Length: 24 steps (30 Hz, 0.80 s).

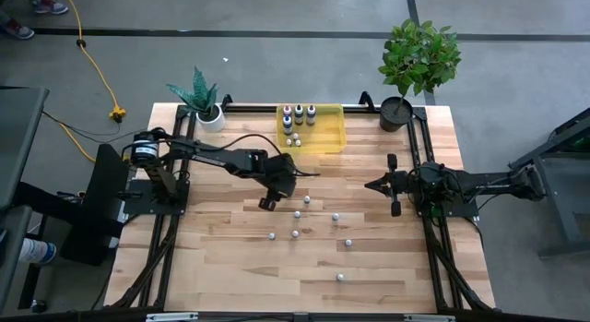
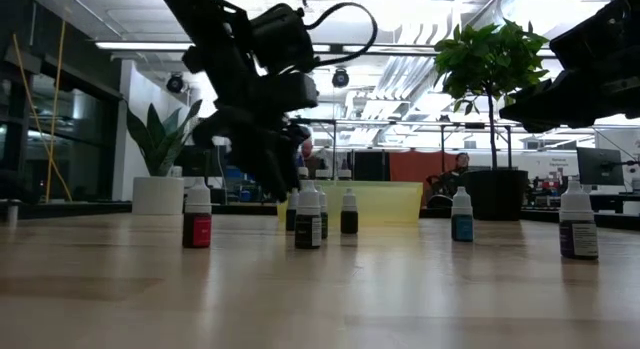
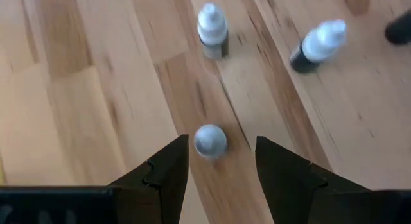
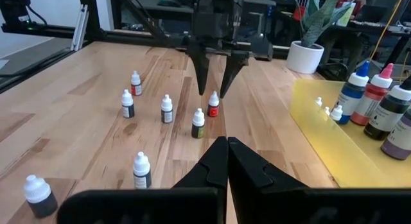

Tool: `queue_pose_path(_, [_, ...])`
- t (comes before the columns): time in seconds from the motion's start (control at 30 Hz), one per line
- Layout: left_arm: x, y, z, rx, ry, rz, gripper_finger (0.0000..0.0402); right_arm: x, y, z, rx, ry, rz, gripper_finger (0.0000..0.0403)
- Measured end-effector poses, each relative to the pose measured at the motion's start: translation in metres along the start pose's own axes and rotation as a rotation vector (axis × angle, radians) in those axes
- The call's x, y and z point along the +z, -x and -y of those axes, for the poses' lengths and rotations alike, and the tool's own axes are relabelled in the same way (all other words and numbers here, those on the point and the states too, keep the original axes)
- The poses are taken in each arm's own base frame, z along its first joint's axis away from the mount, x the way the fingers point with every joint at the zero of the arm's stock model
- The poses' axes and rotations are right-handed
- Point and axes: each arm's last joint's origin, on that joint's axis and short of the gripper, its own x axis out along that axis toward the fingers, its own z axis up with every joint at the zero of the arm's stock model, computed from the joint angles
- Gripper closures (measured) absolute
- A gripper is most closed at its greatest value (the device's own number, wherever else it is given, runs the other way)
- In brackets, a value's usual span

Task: Pick & Place food coloring
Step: Put the top small red food coloring bottle into the yellow bin

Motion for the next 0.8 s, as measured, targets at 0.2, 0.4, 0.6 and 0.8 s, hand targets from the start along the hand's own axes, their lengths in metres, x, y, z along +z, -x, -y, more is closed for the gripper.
queue_pose_path(0.2, [0.000,-0.003,0.000,0.004,0.000,0.000,0.0231,0.000,0.000,0.000,0.000,0.000,0.000,0.0402])
queue_pose_path(0.4, [-0.001,-0.005,0.000,0.001,0.001,-0.006,0.0231,0.000,0.000,0.000,0.000,0.000,0.000,0.0402])
queue_pose_path(0.6, [-0.002,-0.012,-0.001,0.008,0.019,-0.011,0.0231,0.000,0.000,0.000,0.000,0.000,0.000,0.0402])
queue_pose_path(0.8, [-0.003,-0.013,-0.001,0.015,0.030,-0.021,0.0232,0.000,0.000,0.000,0.000,0.000,0.000,0.0402])
